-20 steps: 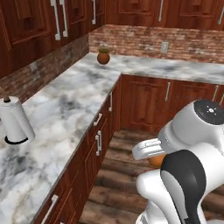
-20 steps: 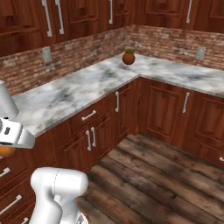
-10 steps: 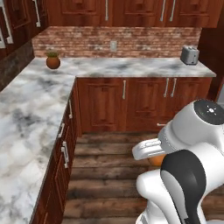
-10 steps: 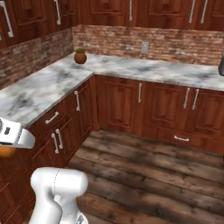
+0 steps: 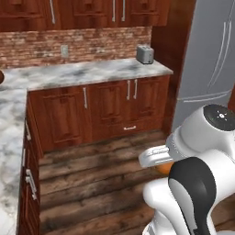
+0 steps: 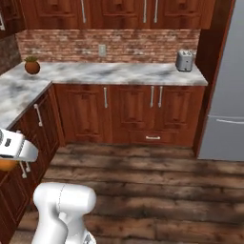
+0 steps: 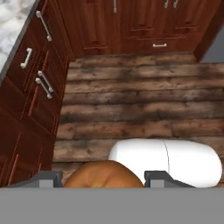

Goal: Pick the tangerines from the cabinet and place them in one bowl. Pick the lime from the sink and place it in the other bowl.

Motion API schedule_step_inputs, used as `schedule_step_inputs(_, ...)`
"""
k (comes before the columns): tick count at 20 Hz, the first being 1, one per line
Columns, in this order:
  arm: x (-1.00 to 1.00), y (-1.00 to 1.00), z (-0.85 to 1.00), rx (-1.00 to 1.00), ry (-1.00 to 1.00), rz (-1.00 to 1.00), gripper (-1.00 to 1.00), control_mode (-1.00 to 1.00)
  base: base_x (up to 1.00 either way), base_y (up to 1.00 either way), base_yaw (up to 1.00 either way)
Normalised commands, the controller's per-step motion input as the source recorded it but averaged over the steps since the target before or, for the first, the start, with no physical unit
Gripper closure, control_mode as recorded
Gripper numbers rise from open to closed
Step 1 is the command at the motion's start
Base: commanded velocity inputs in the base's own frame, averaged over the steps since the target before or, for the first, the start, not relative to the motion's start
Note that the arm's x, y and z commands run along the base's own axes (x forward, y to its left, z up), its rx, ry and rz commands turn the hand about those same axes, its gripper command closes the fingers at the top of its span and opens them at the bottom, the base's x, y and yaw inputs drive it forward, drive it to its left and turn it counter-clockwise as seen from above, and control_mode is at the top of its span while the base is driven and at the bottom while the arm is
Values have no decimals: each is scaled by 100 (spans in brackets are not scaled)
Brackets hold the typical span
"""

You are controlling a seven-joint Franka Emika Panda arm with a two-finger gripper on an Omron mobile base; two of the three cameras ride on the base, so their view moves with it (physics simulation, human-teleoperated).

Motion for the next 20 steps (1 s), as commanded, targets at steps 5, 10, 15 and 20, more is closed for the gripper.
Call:
schedule_step_inputs(5,0,0,0,0,0,0,100,100,1,-5,-50)
schedule_step_inputs(10,0,0,0,0,0,0,100,100,0,-1,-50)
schedule_step_inputs(15,0,0,0,0,0,0,100,100,0,0,-50)
schedule_step_inputs(20,0,0,0,0,0,0,100,100,0,0,-50)
